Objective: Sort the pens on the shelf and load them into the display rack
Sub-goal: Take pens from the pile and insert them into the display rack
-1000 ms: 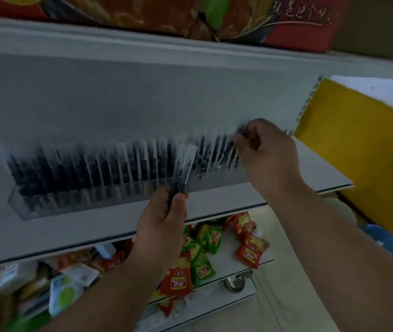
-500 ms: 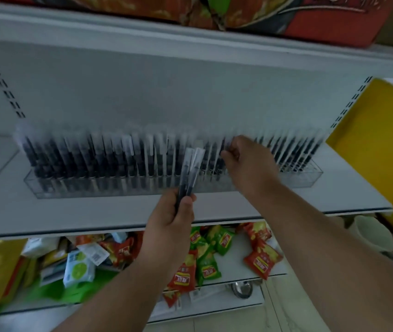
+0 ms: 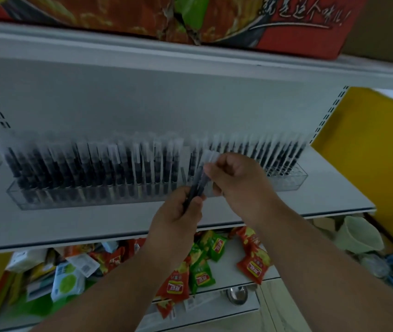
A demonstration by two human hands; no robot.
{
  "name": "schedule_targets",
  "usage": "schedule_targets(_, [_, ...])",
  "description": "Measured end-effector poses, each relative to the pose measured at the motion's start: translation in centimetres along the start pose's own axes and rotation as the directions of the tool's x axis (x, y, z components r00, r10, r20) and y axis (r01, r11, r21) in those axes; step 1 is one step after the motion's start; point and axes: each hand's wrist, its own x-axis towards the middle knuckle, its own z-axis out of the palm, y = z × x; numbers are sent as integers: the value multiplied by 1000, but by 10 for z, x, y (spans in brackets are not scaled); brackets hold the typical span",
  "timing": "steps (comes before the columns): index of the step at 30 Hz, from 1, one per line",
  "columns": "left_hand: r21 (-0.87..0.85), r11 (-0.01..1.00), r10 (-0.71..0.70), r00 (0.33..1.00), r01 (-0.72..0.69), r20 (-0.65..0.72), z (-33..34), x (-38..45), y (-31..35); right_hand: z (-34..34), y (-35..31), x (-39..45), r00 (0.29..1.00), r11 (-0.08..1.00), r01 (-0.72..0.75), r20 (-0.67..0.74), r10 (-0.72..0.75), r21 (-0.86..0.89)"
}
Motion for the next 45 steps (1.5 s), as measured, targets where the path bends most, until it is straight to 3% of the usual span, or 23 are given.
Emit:
schedule_targets(5, [-89,994,-68,991,58,-117,7,1,1,-34,5,11,987,984,55,-161,-27,168])
schedule_targets(9, [-78,996,-58,982,45,-179,10,2,1,-54,9,34,944,989,146,-303,-131,28])
schedule_targets(15, [-43,999,-14,974,5,-227,14,1,-1,-40,17,51,951,955,250,-145,-274,-162])
schedule_targets(18, [-53,999,-12,972,-1,-234,11,-1,-3,-29,27,53,963,929,249,-33,-268,-275])
schedule_targets(26, [-43,999,5,976,-14,-218,6,-4,-3,-18,30,57,977,913,209,26,-213,-350])
schedule_targets(30, [-11,1000,9,980,-12,-198,4,-7,-1,-17,29,52,987,906,133,-24,-156,-403])
schedule_targets(35, [69,997,34,985,-22,-168,7,-4,8,-22,18,27,978,943,93,-147,-146,-318])
schedule_targets(41, [304,942,140,990,-140,21,29,3,21,-30,5,13,990,983,-77,130,56,165])
schedule_targets(43, [427,889,167,986,-162,25,31,7,22,-38,6,15,999,976,-42,43,33,213])
schedule_targets(45, [630,749,256,967,-204,8,28,13,20,-49,7,22,993,981,50,-114,-29,185])
